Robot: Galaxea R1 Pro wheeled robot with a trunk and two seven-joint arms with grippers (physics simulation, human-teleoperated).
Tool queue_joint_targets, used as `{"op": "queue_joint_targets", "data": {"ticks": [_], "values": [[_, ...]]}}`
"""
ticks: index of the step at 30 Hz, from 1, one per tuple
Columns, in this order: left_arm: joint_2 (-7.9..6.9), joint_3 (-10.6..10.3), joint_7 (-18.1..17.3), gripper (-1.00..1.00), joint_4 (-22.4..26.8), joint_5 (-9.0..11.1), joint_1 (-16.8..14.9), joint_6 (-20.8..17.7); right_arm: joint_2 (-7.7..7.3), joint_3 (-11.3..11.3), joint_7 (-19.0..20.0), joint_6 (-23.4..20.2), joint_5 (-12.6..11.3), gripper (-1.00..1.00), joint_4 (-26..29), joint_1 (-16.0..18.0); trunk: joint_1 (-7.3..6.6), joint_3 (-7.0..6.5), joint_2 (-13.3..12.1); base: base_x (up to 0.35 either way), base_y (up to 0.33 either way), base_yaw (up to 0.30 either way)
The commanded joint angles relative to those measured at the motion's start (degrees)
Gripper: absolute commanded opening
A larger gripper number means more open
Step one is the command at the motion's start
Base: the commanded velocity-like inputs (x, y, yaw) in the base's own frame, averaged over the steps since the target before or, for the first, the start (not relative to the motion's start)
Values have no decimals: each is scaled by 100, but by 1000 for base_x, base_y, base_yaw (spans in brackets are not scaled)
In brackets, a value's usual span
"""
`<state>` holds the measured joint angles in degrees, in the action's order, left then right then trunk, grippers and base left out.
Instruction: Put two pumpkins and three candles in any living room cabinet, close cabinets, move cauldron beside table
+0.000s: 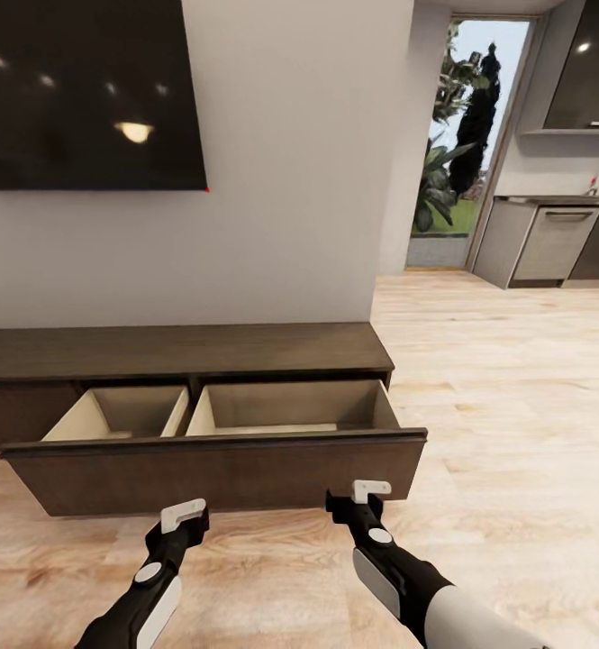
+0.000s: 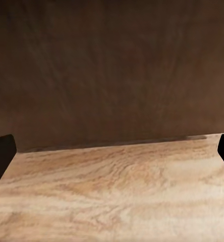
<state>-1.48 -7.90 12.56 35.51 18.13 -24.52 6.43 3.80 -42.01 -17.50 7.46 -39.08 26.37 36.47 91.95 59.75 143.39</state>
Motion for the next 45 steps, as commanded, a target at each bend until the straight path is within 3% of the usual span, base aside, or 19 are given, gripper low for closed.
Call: {"op": "queue_joint_targets", "data": {"ticks": [1,45], "values": [[-4,-3,0,100,0,1,0,0,2,0,1,0,1,100,0,0,0,0,0,97,0,0],[-10,12,1,100,0,2,0,8,33,0,1,3,5,100,0,0,0,0,0,234,0,0]]}}
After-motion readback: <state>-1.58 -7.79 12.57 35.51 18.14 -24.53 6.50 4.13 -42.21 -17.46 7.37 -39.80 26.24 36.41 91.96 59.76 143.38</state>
